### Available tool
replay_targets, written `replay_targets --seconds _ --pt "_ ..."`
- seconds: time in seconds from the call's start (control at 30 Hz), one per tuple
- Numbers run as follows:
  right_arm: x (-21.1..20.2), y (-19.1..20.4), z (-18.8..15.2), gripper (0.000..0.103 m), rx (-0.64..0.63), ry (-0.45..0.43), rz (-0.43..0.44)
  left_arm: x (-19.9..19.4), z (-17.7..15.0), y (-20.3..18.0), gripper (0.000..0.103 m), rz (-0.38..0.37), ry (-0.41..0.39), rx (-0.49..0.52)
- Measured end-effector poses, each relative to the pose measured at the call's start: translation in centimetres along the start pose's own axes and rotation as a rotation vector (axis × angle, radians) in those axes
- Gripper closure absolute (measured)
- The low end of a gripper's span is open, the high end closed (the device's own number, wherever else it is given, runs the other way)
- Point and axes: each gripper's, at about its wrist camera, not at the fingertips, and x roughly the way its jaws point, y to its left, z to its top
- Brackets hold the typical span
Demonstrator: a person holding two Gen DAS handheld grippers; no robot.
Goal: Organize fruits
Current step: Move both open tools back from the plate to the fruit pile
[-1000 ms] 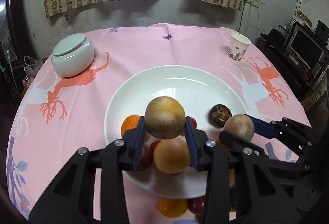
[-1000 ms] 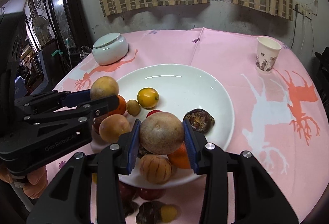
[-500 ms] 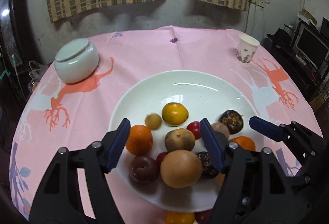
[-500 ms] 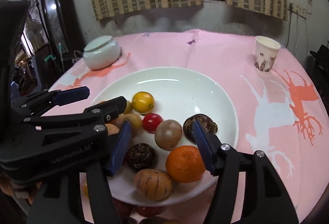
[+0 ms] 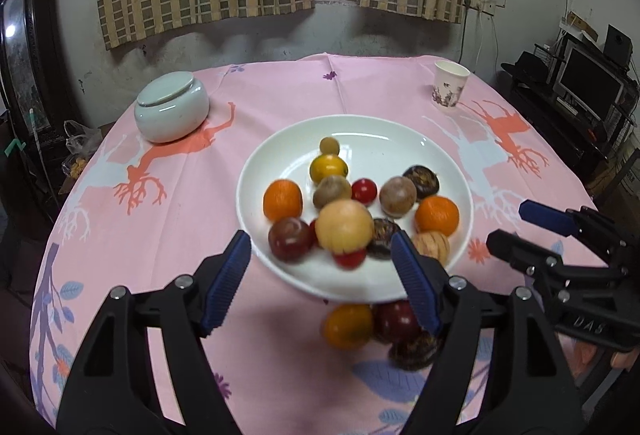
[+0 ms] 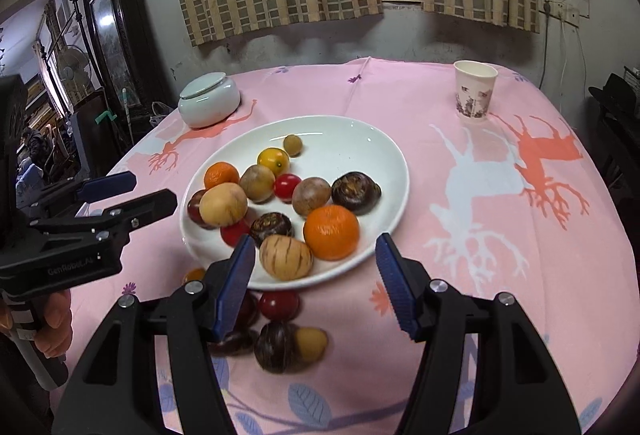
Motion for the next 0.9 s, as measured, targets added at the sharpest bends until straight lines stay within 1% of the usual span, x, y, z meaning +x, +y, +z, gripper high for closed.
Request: replay_targets --seconds 0.1,0.23,0.4,0.5,0.67,0.77,0.9 --pt "-0.7 0.1 -1.0 0.040 0.007 0.005 0.002 -1.0 -1.5 -0.4 0.028 0.002 0.000 0.014" --pt "-1.3 0.5 -2.6 0.040 -0.006 0.018 0.001 -1.6 -3.3 -0.6 0.027 -0.006 0.011 0.010" --pt "-1.4 1.0 -4.6 0.040 -0.044 0.057 -0.007 -1.4 -5.4 -0.7 0.027 -0.007 0.055 0.012" --pt "-1.3 1.0 -5.2 0.040 -0.053 0.069 -0.007 -1.3 -6.5 -0.7 0.027 -0.008 0.071 0.012" --pt "-1.3 0.2 -5.6 0.040 -0.023 0.067 0.010 -1.2 -7.5 -1.3 0.027 -0.025 0.094 0.020" --pt "-1.0 -0.5 -5.8 0.040 0.008 0.078 0.025 -1.0 -7.8 -2.1 0.027 -0.013 0.105 0.042" --pt "-1.0 -1.0 -6.0 0.040 0.020 0.078 0.040 -0.4 -8.1 -3.2 0.027 -0.026 0.115 0.056"
